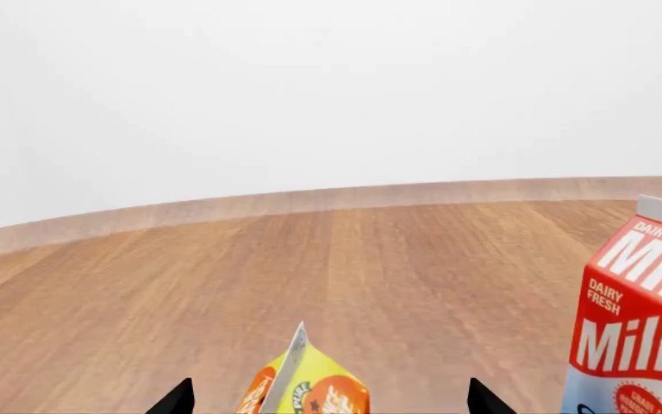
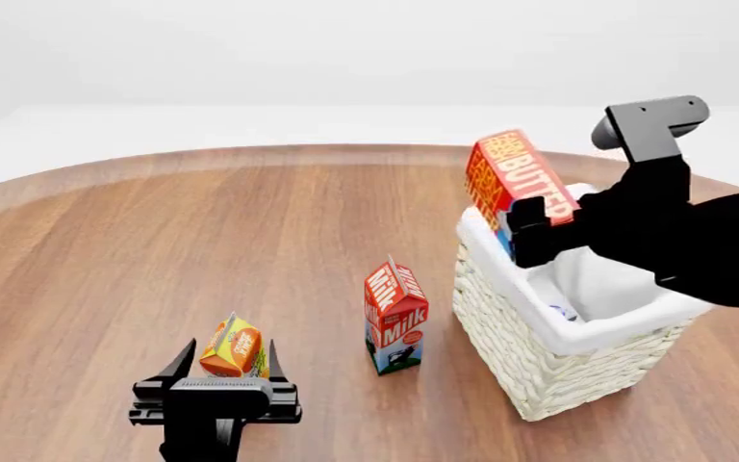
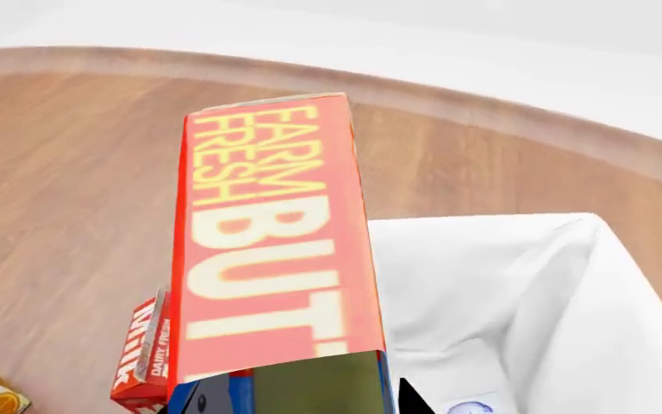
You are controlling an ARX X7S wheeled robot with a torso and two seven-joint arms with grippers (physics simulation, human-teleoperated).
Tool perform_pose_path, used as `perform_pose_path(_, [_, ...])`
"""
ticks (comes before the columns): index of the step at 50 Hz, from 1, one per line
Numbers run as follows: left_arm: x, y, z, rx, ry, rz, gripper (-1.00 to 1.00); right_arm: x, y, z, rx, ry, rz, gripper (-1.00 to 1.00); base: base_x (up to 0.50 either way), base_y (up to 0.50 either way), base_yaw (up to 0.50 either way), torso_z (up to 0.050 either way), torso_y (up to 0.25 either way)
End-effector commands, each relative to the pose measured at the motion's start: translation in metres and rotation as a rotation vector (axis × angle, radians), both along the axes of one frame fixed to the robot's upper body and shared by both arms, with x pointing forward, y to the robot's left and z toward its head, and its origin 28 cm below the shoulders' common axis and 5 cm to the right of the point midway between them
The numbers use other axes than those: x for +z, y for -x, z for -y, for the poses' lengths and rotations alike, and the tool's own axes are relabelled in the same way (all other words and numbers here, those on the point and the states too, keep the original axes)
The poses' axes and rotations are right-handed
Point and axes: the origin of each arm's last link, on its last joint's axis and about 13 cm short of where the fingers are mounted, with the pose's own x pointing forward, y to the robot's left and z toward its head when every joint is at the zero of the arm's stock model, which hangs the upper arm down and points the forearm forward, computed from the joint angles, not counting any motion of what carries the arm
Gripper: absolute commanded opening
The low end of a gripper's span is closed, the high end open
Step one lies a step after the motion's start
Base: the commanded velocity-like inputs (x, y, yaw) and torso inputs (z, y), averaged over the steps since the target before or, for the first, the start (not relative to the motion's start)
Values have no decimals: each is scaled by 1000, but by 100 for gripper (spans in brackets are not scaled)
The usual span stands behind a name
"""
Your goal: Pick up the cream cheese box and the butter, and put them in the basket.
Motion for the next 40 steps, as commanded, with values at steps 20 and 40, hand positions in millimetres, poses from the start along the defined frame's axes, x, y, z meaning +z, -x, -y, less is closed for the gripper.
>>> perform_pose_path(20, [-1, 1, 0, 1, -2, 0, 100, -22, -17, 37, -186, -57, -15, -100, 0, 0, 0, 1, 1])
perform_pose_path(40, [0, 1, 0, 1, -3, 0, 100, -45, -29, 50, -254, -62, -57, -100, 0, 0, 0, 1, 2])
